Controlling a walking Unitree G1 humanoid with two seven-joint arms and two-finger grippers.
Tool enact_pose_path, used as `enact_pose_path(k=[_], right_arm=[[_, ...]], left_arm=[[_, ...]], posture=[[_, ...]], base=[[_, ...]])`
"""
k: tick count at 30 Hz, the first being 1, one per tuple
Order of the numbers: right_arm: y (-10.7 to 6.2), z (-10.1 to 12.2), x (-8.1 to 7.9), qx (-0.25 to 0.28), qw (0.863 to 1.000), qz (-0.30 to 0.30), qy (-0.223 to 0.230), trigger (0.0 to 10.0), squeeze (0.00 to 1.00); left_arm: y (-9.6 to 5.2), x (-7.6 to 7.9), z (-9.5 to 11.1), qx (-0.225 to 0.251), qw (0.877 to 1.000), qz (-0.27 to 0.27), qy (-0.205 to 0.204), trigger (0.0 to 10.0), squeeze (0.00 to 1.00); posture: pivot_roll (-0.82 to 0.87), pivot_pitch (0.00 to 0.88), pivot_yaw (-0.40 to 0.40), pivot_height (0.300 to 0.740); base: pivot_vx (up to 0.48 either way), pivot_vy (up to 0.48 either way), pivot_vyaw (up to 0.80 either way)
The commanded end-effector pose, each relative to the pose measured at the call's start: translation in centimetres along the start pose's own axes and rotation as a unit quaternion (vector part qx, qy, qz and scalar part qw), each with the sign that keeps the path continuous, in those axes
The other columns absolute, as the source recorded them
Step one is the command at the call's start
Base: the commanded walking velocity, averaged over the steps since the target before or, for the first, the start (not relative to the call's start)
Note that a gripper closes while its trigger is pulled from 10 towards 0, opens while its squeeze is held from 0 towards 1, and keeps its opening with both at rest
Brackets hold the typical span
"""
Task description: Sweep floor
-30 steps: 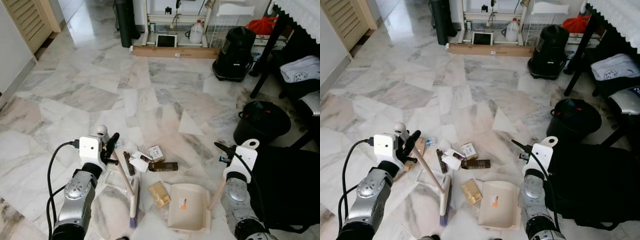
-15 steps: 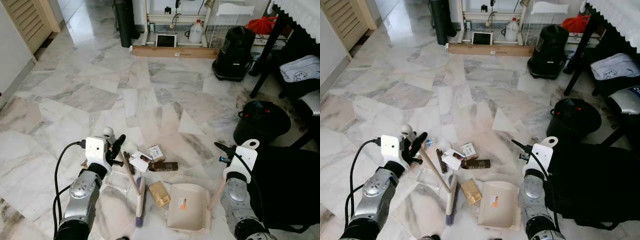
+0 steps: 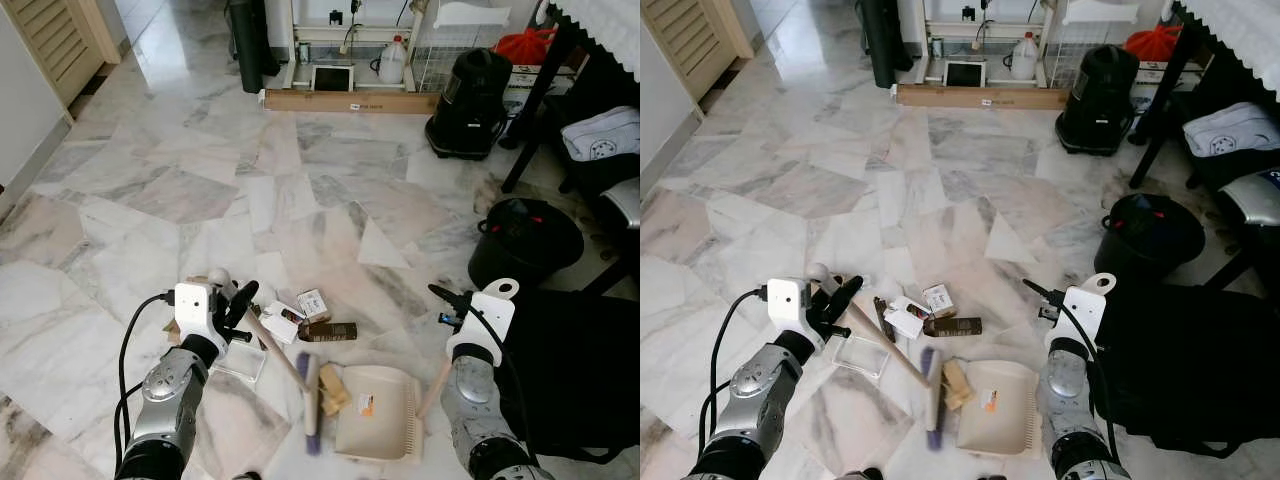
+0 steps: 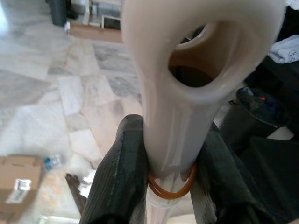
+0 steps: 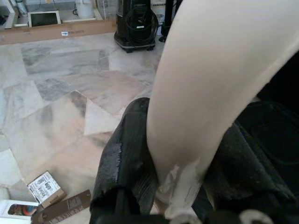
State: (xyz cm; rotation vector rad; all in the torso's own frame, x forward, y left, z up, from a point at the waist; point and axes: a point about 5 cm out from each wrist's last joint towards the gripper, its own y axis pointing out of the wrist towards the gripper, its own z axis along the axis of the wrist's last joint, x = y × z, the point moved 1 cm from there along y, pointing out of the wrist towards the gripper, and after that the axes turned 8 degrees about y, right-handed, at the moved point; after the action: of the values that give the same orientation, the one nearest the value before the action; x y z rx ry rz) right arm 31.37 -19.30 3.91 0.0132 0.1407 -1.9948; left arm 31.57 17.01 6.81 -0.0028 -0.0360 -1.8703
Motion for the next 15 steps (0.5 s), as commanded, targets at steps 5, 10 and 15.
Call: enact_pose_path(k=[5, 10, 15], right_arm=[[-0.49, -0.97, -0.20, -0.024, 1.000, 0.005, -0.002, 10.0, 0.00], [-0.41, -0.91, -0.28, -0.025, 1.000, 0.006, -0.001, 10.0, 0.00], [-0.42, -0.94, -0.51, -0.027, 1.000, 0.008, 0.002, 10.0, 0.00]], left_arm=[[-0.58, -0.27, -0.99, -0.022, 0.999, -0.020, -0.045, 10.0, 0.00], [-0.78, -0.45, -0.65, -0.021, 0.998, -0.044, -0.050, 10.0, 0.00], [-0.87, -0.56, -0.35, -0.017, 0.996, -0.053, -0.067, 10.0, 0.00]], posture=[[0.06, 0.163, 0.031, 0.740], [0.07, 0.156, 0.030, 0.740], [0.08, 0.150, 0.033, 0.740]], base=[[0.000, 0.000, 0.00], [0.000, 0.000, 0.00], [0.000, 0.000, 0.00]])
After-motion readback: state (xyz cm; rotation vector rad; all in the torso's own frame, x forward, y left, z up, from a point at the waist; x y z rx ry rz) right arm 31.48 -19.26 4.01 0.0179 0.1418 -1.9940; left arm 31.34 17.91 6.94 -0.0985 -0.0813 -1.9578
